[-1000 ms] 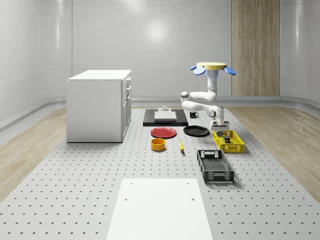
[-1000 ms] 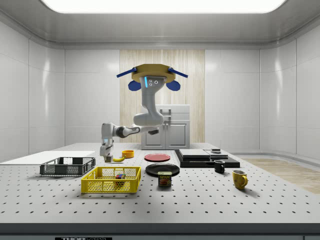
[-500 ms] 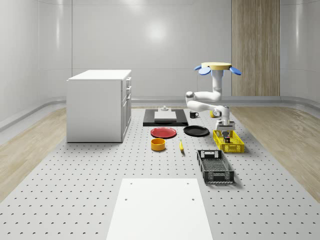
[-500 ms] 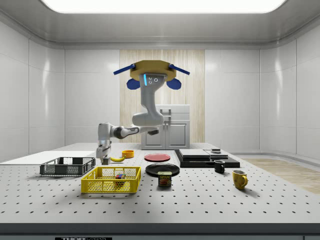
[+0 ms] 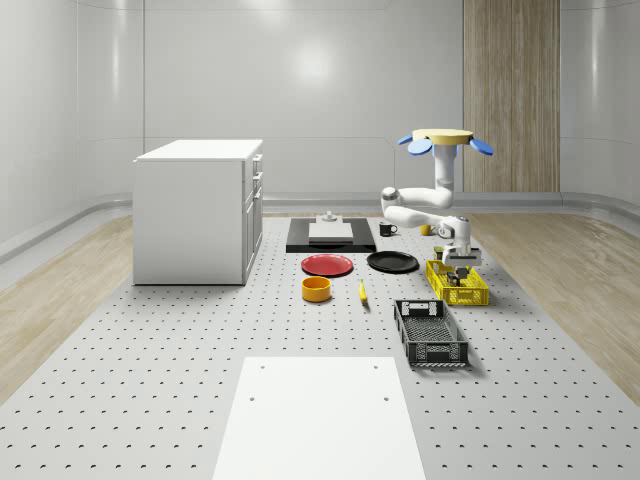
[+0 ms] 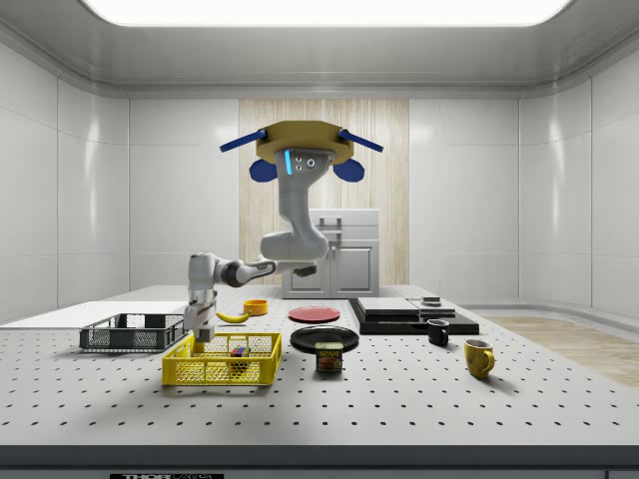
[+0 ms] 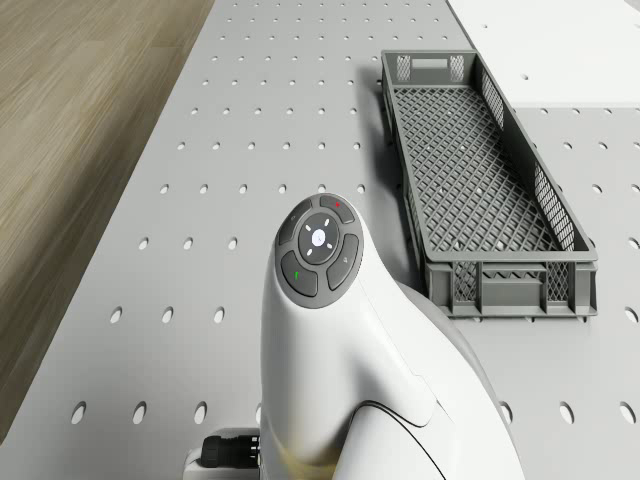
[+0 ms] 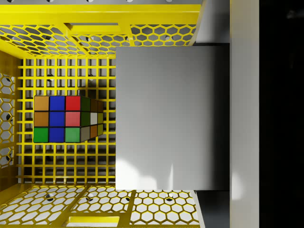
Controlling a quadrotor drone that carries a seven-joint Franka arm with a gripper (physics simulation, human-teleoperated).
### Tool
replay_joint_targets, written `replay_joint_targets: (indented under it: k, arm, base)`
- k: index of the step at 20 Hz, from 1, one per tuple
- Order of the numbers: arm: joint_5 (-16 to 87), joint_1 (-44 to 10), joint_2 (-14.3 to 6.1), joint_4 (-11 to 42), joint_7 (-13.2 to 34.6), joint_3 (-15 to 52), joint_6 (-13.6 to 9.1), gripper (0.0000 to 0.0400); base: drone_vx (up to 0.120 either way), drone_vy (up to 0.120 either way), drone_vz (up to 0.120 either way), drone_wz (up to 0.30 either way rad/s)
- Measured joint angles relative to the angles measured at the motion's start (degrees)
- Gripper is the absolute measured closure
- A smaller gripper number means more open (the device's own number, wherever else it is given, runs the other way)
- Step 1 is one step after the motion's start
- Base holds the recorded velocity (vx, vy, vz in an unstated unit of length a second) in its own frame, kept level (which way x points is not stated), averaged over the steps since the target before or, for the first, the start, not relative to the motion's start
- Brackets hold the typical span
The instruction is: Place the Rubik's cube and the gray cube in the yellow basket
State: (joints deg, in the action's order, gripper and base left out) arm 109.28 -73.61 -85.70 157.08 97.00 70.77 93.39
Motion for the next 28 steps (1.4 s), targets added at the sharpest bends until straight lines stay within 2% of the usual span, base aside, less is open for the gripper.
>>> replay_joint_targets:
  k: [14, 25, 28]
  arm:
    - [6.99, -1.66, 0.60, -3.28, -0.11, -7.61, 3.63, 0.0150]
    - [10.92, -2.42, 1.96, -5.58, -0.44, -11.58, 5.07, 0.0150]
    - [11.22, -2.34, 2.24, -5.69, -0.55, -11.80, 4.96, 0.0071]
  base:
    - [0.000, 0.000, 0.000, 0.000]
    - [0.000, 0.000, 0.000, 0.000]
    - [0.000, 0.000, 0.000, 0.000]
